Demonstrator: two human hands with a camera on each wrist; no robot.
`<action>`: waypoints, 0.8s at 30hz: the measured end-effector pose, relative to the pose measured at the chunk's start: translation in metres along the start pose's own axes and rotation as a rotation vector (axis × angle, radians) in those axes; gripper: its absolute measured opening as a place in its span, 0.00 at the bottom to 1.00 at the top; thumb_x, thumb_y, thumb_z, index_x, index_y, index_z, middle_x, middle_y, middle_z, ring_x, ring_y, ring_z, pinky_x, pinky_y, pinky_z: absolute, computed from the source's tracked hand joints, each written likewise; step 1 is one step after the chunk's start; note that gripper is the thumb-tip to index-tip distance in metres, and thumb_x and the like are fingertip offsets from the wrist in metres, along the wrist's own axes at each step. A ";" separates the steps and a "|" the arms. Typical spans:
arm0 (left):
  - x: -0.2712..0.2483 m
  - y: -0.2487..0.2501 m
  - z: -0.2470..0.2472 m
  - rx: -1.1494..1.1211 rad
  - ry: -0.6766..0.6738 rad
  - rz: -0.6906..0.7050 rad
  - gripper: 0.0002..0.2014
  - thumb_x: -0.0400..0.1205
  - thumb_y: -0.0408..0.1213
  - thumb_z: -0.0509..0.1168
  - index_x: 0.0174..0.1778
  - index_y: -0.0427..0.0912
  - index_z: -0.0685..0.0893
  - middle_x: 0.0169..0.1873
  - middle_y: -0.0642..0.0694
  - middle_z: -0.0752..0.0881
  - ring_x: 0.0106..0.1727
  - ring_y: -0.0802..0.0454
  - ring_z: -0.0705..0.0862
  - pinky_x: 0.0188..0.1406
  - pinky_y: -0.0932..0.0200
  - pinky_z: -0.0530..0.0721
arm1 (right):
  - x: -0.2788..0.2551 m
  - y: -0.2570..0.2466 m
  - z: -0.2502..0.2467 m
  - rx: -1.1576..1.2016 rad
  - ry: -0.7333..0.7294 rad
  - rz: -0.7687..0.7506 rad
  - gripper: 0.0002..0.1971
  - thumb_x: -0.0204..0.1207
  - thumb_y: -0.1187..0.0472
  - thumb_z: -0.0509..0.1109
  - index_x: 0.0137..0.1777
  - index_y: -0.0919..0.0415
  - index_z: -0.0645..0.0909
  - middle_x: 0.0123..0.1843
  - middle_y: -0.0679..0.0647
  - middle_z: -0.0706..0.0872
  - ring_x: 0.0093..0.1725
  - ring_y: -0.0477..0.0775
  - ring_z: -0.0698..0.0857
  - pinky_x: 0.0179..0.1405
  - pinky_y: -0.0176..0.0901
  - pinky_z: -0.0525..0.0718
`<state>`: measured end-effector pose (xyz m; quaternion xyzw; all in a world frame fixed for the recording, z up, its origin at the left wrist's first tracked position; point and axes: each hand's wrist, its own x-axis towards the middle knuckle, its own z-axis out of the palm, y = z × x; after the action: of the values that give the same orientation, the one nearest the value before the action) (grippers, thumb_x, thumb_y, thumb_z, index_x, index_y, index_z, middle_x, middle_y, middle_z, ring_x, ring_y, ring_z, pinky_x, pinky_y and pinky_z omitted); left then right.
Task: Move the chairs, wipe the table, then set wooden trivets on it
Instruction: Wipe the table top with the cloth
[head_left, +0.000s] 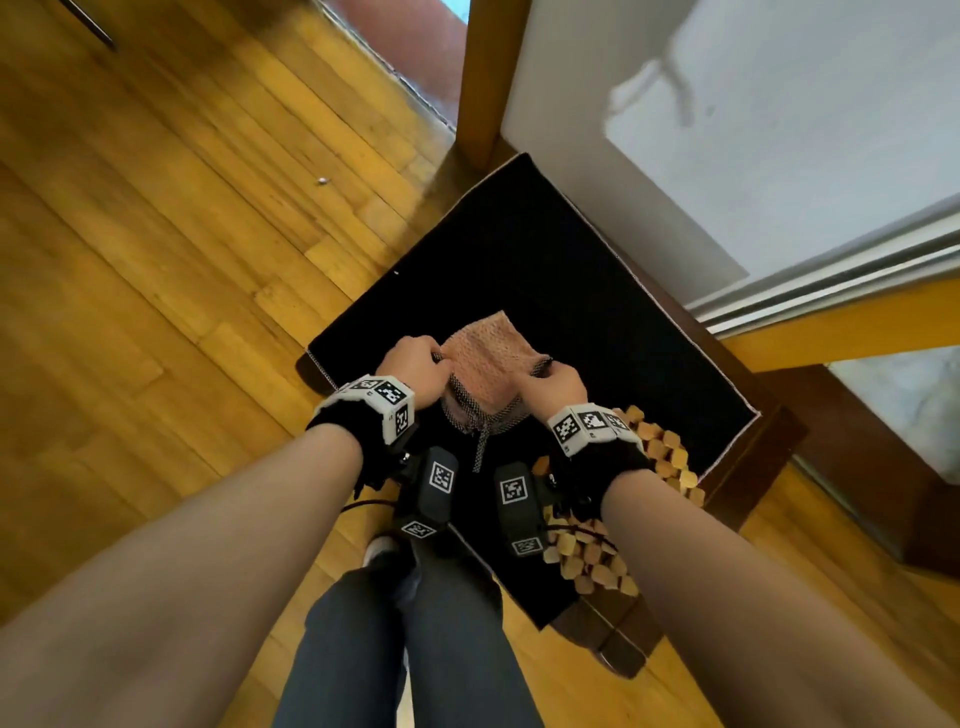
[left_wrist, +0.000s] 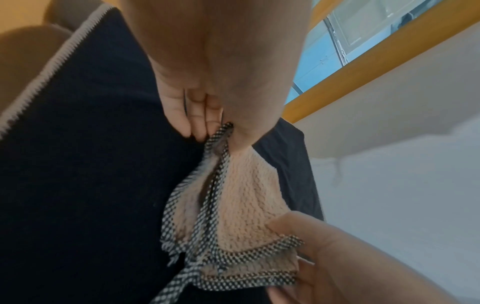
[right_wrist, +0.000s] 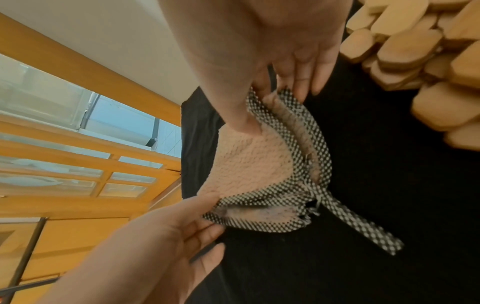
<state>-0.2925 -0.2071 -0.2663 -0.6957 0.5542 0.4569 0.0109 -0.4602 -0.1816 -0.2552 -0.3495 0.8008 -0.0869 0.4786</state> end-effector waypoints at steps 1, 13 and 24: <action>-0.005 0.000 -0.006 -0.029 -0.013 0.006 0.16 0.82 0.42 0.62 0.60 0.35 0.82 0.57 0.35 0.83 0.52 0.39 0.84 0.44 0.54 0.77 | -0.006 -0.003 -0.002 0.039 -0.023 -0.014 0.15 0.75 0.54 0.69 0.55 0.63 0.83 0.50 0.55 0.87 0.52 0.56 0.86 0.53 0.47 0.84; -0.166 -0.011 -0.167 -0.415 0.143 -0.147 0.09 0.82 0.35 0.61 0.36 0.42 0.70 0.28 0.47 0.70 0.28 0.49 0.67 0.26 0.56 0.62 | -0.166 -0.146 -0.006 -0.026 -0.275 -0.327 0.12 0.77 0.59 0.67 0.58 0.63 0.79 0.55 0.55 0.85 0.55 0.55 0.84 0.54 0.45 0.82; -0.285 -0.179 -0.334 -0.916 0.608 -0.457 0.15 0.85 0.35 0.55 0.64 0.31 0.74 0.45 0.38 0.81 0.37 0.44 0.81 0.23 0.62 0.83 | -0.304 -0.337 0.169 -0.441 -0.779 -0.638 0.12 0.77 0.75 0.64 0.60 0.75 0.77 0.41 0.54 0.83 0.35 0.47 0.81 0.30 0.27 0.80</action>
<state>0.0642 -0.0951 0.0251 -0.8310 0.1150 0.4156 -0.3514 -0.0698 -0.2027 0.0295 -0.6731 0.4179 0.0780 0.6051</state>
